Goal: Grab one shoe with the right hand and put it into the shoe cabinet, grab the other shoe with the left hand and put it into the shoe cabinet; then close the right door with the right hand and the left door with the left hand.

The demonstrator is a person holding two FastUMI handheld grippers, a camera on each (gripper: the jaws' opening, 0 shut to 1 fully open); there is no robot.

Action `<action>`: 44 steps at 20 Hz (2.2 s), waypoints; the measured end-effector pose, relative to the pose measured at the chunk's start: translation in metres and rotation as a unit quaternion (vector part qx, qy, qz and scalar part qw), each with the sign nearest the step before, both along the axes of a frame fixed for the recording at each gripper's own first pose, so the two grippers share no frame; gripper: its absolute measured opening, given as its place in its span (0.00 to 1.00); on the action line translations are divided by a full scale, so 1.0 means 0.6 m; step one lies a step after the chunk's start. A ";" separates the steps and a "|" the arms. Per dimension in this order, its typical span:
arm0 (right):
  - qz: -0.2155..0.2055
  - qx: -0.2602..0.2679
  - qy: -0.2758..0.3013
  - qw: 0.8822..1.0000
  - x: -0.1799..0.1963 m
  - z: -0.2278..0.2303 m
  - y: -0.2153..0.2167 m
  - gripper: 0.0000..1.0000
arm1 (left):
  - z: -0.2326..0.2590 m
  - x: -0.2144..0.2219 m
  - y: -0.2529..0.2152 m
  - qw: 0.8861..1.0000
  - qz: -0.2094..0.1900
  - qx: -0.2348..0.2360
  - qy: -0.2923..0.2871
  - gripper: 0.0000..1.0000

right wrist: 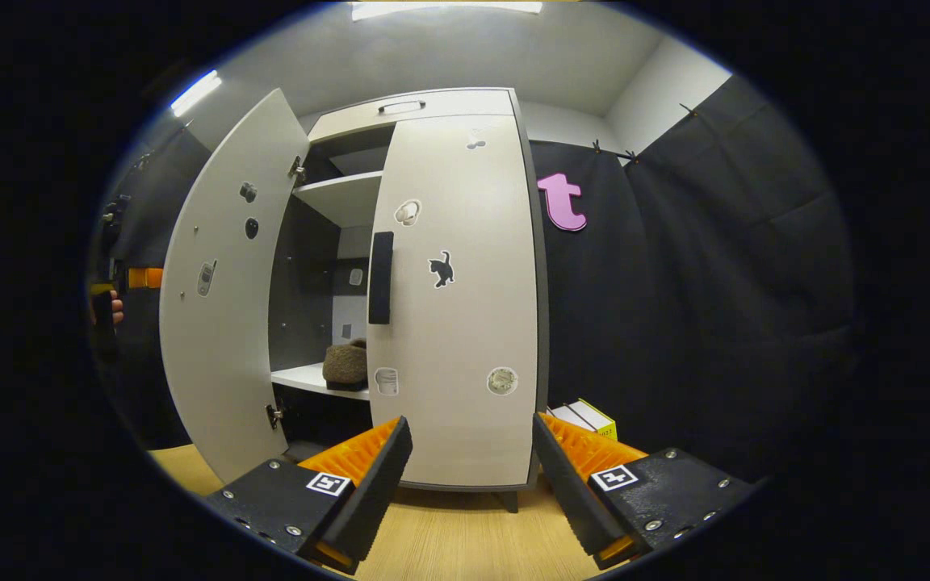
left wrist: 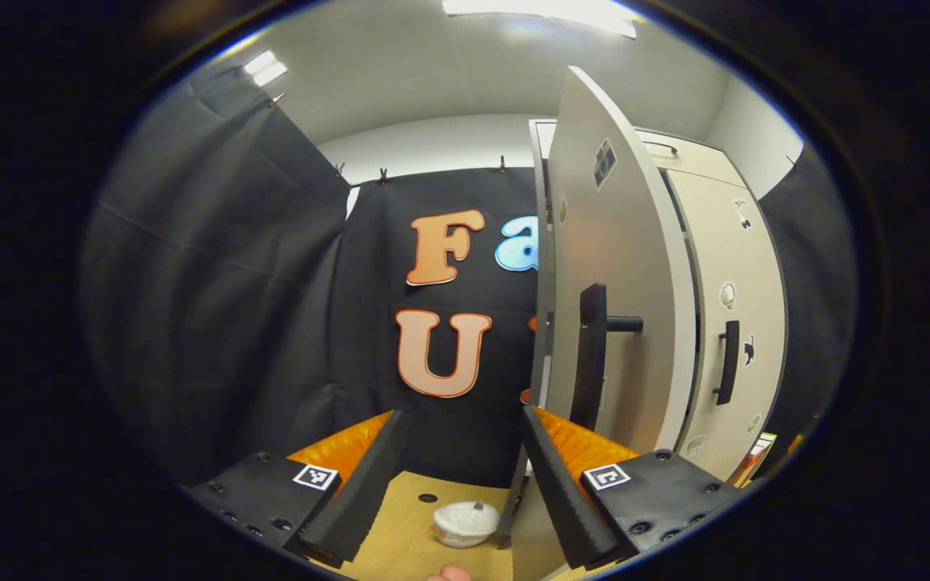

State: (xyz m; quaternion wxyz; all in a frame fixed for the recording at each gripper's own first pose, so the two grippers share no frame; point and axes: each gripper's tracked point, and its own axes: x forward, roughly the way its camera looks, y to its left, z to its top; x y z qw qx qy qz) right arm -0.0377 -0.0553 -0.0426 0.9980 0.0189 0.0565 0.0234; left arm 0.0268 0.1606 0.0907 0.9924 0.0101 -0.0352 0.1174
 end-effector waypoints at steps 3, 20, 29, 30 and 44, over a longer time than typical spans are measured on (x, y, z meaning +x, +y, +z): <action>0.000 -0.004 0.004 1.000 -0.006 -0.003 -0.003 0.93 | -0.007 0.015 -0.051 0.999 -0.040 -0.014 0.003 0.92; -0.054 -0.031 0.006 0.998 -0.037 0.010 -0.072 0.93 | -0.039 0.116 -0.256 0.982 -0.183 -0.050 0.010 0.96; -0.078 -0.032 0.006 0.996 -0.047 0.011 -0.103 0.93 | -0.058 0.164 -0.313 0.981 -0.191 -0.015 0.022 0.96; -0.080 -0.031 0.006 0.996 -0.047 0.010 -0.106 0.93 | -0.061 0.167 -0.315 0.981 -0.190 -0.015 0.023 0.96; -0.103 -0.024 0.011 0.994 -0.054 0.000 -0.140 0.93 | -0.084 0.268 -0.352 0.983 -0.180 -0.013 0.034 0.96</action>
